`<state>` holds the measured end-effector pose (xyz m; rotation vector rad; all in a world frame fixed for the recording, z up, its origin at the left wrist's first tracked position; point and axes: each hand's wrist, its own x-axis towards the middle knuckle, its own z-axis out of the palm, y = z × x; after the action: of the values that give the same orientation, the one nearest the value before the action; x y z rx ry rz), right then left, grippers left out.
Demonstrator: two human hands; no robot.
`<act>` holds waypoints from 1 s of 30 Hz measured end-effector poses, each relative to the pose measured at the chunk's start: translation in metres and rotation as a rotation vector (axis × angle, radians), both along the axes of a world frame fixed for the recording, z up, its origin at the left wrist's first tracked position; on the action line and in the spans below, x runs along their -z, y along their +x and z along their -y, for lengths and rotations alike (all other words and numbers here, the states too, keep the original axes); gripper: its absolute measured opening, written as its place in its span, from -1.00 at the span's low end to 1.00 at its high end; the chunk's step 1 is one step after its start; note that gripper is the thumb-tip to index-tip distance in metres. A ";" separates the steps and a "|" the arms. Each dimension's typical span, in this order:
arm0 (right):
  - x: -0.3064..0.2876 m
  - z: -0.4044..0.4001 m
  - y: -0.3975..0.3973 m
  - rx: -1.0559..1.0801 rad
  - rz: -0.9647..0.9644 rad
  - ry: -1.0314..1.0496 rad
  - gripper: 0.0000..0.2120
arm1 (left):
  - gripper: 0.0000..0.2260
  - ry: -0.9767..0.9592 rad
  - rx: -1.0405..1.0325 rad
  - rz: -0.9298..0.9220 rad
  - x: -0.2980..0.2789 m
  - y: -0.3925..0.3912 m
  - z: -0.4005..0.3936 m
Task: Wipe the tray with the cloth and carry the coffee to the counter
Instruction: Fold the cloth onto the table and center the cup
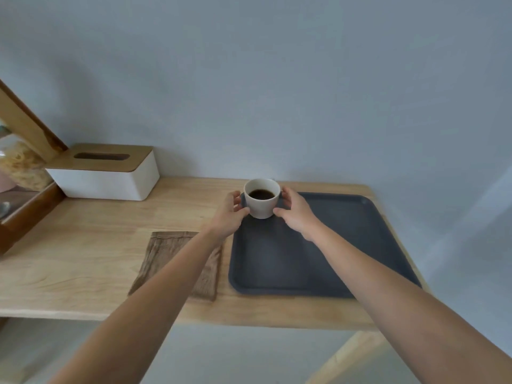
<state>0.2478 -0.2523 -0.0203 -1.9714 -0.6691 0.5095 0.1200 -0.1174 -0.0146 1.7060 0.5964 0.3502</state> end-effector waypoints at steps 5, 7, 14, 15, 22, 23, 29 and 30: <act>0.002 0.003 0.001 -0.027 -0.042 0.112 -0.41 | -0.61 -0.003 -0.049 0.053 0.012 0.014 0.005; 0.002 0.008 0.001 -0.002 -0.009 0.126 -0.46 | -0.64 -0.015 -0.063 0.077 0.013 0.016 0.008; 0.004 0.045 0.002 0.071 0.053 0.157 -0.50 | -0.67 -0.086 0.023 0.128 0.019 0.023 0.026; 0.004 0.052 0.002 0.093 0.059 0.160 -0.49 | -0.66 -0.108 0.048 0.134 0.019 0.024 0.031; 0.004 0.107 -0.001 0.210 0.117 0.233 -0.51 | -0.64 -0.182 0.221 0.146 0.014 0.034 0.072; 0.005 0.113 -0.002 0.222 0.129 0.231 -0.52 | -0.64 -0.180 0.253 0.146 0.012 0.035 0.077; 0.009 0.137 -0.008 0.239 0.214 0.218 -0.52 | -0.63 -0.171 0.352 0.118 0.009 0.035 0.096; 0.010 0.138 -0.008 0.233 0.220 0.219 -0.52 | -0.62 -0.173 0.359 0.114 0.010 0.035 0.096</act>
<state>0.2397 -0.3905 -0.0306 -1.8799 -0.5920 0.0742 0.1548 -0.2138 -0.0245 1.5765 0.2220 0.1340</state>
